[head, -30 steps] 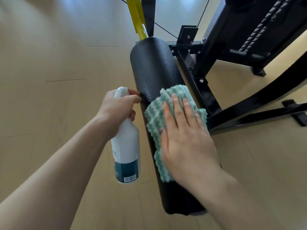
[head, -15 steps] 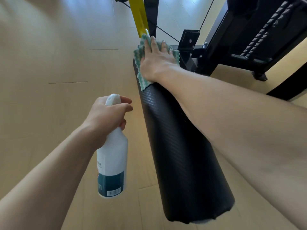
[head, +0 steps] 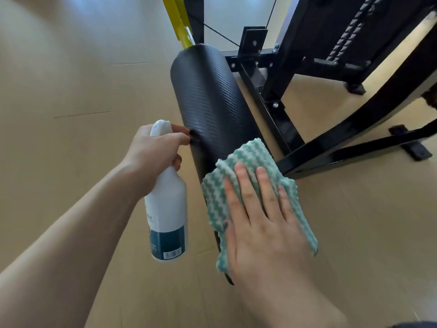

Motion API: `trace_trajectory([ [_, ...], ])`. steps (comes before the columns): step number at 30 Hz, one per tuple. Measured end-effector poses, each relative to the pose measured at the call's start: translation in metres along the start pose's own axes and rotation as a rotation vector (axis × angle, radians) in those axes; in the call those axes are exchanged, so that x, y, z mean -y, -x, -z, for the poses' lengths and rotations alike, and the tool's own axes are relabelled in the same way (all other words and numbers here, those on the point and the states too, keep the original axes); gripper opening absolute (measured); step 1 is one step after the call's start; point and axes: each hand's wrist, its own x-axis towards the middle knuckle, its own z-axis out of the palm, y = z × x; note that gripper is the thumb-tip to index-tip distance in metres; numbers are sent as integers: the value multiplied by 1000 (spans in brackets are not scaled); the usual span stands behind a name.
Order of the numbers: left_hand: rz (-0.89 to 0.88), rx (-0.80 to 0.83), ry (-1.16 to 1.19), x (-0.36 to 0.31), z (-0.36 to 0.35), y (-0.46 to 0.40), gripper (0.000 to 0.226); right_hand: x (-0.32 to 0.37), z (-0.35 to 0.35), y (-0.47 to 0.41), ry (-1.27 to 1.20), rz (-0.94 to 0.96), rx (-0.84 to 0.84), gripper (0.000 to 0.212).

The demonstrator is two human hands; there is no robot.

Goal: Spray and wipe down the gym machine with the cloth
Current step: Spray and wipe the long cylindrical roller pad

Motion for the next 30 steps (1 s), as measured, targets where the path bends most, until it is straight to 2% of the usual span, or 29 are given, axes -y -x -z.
trace_trajectory([
  [3,-14,24,-7,0,2,-1,11,3,11,-63,-12,12,83,62],
  [9,0,37,-38,-2,-2,-8,11,4,4,-250,-20,-37,205,63],
  [13,23,14,-46,-4,-5,-6,11,7,8,-298,-60,-61,262,65],
  [18,17,24,-42,-7,-5,2,8,3,18,-233,-85,-73,231,61],
  [21,11,27,-49,-7,-4,4,7,3,13,-125,-65,-73,186,62],
  [25,-5,13,-66,-4,-4,3,7,3,5,10,-50,-117,18,65],
  [28,-19,6,-75,-4,-3,0,6,-3,4,24,-28,-90,-7,65],
  [30,-26,21,-83,-5,-3,0,7,-2,15,-6,-65,-87,33,65],
])
